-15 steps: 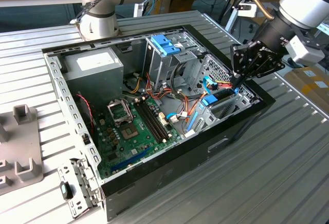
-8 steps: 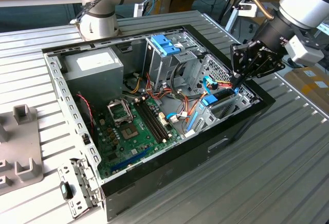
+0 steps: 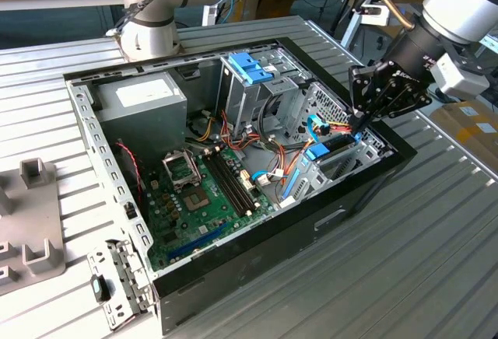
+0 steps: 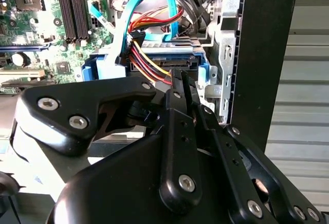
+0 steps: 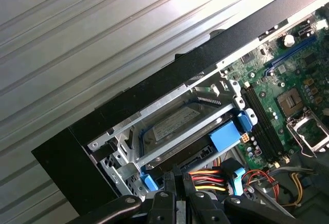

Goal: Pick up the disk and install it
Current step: 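Insert the first disk wire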

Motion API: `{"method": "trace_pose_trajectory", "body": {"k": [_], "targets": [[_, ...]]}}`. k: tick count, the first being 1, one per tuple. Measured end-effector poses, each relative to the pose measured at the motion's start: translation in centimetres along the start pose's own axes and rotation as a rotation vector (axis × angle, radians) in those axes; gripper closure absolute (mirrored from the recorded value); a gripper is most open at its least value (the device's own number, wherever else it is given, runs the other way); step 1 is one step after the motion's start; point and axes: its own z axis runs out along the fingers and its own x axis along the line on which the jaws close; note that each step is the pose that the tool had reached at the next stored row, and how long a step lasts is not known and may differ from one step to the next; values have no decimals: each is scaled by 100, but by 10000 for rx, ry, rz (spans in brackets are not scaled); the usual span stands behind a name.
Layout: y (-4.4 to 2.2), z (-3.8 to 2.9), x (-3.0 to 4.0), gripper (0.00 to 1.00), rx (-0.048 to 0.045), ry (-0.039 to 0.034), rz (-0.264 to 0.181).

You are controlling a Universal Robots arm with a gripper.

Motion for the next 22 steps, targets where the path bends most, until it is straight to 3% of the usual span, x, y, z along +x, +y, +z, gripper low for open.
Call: {"method": "trace_pose_trajectory", "body": {"k": [22], "targets": [[0, 0, 0, 83, 41, 21, 333]]}}
